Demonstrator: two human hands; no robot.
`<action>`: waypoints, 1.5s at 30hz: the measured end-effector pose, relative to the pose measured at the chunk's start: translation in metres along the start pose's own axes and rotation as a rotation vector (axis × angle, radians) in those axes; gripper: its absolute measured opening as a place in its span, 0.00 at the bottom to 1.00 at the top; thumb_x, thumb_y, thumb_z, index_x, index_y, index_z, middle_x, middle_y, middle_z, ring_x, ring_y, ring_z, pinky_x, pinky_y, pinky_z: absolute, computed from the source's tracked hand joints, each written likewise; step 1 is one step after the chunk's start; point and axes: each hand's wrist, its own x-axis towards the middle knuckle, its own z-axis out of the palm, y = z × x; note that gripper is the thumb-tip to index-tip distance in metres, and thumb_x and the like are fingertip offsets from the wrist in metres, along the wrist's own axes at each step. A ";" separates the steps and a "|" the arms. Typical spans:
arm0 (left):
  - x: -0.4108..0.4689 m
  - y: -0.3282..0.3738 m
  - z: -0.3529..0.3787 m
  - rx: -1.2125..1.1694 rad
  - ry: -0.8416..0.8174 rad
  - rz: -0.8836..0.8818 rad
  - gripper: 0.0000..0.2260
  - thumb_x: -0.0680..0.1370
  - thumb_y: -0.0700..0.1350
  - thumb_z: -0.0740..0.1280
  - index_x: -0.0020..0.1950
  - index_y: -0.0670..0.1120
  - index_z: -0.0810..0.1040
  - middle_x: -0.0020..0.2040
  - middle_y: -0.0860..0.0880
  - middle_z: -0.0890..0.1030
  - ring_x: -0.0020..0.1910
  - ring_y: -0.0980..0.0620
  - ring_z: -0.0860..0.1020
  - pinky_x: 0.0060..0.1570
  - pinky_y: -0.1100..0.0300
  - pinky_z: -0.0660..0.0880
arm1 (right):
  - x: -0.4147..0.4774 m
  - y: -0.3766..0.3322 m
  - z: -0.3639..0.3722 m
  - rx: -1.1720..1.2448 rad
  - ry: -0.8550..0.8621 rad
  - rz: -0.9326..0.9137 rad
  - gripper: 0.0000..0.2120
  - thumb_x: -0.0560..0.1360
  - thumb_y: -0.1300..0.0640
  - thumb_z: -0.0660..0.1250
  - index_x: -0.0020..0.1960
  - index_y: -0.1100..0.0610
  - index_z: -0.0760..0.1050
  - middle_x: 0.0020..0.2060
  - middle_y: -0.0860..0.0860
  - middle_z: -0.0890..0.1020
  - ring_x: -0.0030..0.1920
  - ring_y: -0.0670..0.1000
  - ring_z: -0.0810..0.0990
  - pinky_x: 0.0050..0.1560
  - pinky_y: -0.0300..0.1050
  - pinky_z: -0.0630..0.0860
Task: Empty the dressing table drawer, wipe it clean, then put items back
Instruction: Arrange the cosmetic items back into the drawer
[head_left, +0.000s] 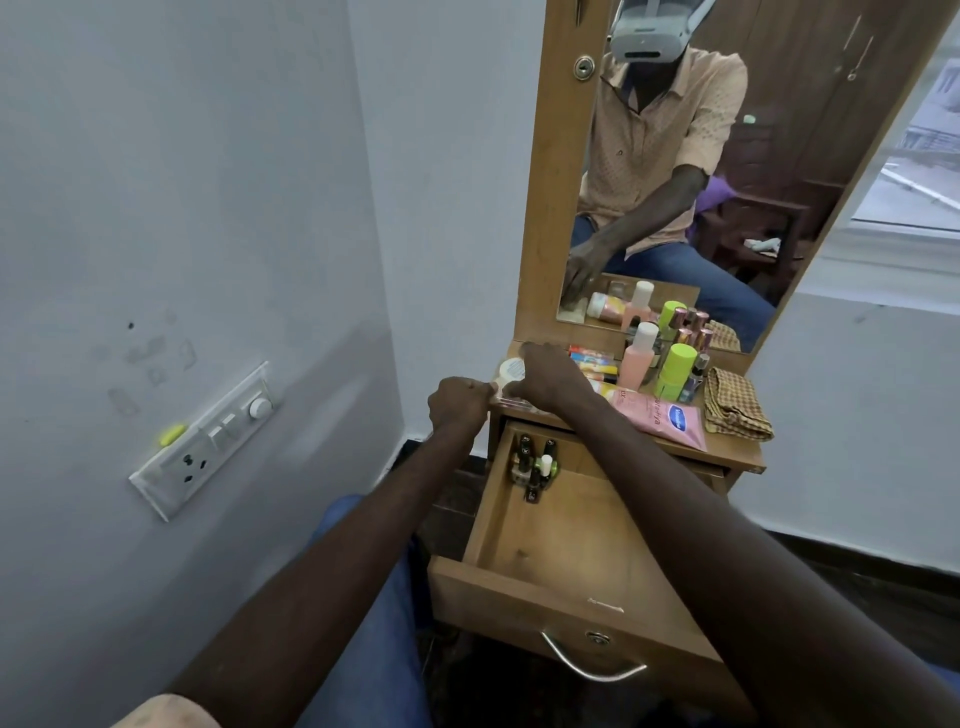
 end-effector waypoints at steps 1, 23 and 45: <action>0.001 -0.001 0.000 -0.010 0.002 -0.011 0.15 0.67 0.54 0.73 0.46 0.45 0.87 0.42 0.46 0.87 0.45 0.44 0.85 0.51 0.45 0.84 | 0.000 0.000 -0.001 -0.002 0.000 -0.002 0.28 0.74 0.49 0.77 0.69 0.60 0.74 0.64 0.58 0.80 0.62 0.59 0.78 0.56 0.51 0.74; -0.029 0.010 -0.034 -0.475 0.171 -0.108 0.02 0.78 0.40 0.72 0.47 0.42 0.84 0.44 0.46 0.87 0.42 0.50 0.87 0.44 0.56 0.85 | -0.026 0.003 -0.035 0.214 0.089 -0.076 0.27 0.73 0.44 0.77 0.65 0.60 0.78 0.58 0.56 0.82 0.50 0.52 0.75 0.41 0.44 0.66; -0.112 -0.022 -0.006 -0.088 -0.181 -0.075 0.06 0.73 0.45 0.74 0.48 0.45 0.86 0.42 0.46 0.87 0.40 0.44 0.87 0.43 0.44 0.85 | -0.224 0.060 0.002 1.262 -0.025 0.342 0.16 0.78 0.57 0.74 0.64 0.60 0.79 0.52 0.55 0.88 0.51 0.53 0.88 0.47 0.49 0.85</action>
